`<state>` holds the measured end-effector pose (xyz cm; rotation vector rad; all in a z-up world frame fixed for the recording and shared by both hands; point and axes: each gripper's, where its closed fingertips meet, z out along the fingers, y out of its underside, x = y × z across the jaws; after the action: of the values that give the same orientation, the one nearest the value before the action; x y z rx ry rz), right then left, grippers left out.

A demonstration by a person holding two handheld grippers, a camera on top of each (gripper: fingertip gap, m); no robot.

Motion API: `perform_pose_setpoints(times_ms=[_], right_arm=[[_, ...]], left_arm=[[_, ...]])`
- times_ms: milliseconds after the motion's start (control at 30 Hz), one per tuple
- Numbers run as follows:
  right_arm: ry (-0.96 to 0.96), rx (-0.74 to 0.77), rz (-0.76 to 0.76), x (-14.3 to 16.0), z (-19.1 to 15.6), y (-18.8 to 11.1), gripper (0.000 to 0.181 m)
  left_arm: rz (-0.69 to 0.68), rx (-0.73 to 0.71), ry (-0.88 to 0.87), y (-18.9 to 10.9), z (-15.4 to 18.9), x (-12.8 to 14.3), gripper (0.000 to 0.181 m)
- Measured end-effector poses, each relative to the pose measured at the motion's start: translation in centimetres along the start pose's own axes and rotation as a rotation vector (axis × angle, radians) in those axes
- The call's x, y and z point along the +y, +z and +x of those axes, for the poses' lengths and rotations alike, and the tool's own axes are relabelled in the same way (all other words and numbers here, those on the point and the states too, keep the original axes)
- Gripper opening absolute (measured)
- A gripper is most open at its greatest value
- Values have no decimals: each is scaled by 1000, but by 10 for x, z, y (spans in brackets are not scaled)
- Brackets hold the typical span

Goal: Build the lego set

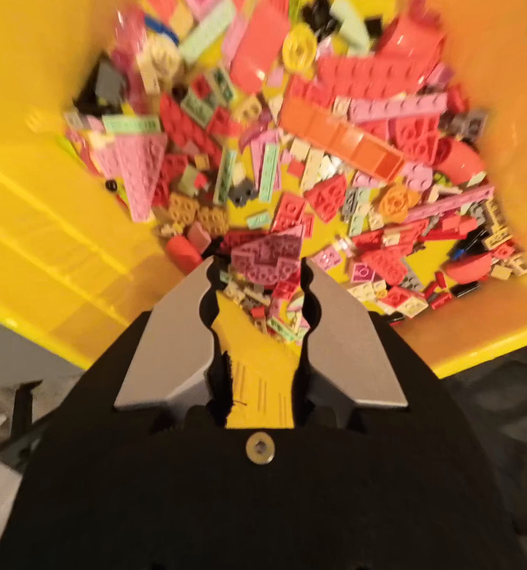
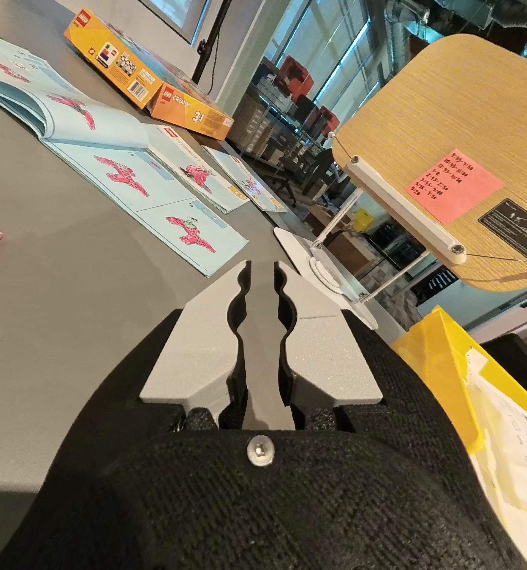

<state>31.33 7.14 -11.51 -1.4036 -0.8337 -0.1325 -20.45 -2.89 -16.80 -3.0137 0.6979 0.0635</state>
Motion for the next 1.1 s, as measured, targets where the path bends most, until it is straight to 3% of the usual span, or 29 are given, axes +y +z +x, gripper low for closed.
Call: perform_pose_setpoints(times_ms=[167, 300, 400, 567, 667, 733, 900, 1100], right_arm=[[-4, -5, -3, 0, -1, 0, 13], [-6, -3, -5, 1, -1, 0, 13], [-7, -3, -6, 1, -1, 0, 13], [-2, -2, -6, 1, -1, 0, 13], [0, -2, -7, 1, -1, 0, 12], [1, -4, -9, 2, -1, 0, 12], [2, -7, -9, 2, -1, 0, 12], [-1, -14, -16, 3, -3, 1, 10]], left_arm=[[-101, 27, -8, 3, 10, 26, 49], [-121, 6, -42, 5, 6, 27, 27], [-130, -122, 8, 2, -14, 25, 11], [-219, -176, 313, 2, -16, 24, 23], [-295, -165, 479, 8, -17, 28, 13], [-344, -154, 499, 10, -18, 32, 8], [-417, -142, 505, 13, -16, 36, 23], [-486, -143, 566, 18, -17, 40, 22]])
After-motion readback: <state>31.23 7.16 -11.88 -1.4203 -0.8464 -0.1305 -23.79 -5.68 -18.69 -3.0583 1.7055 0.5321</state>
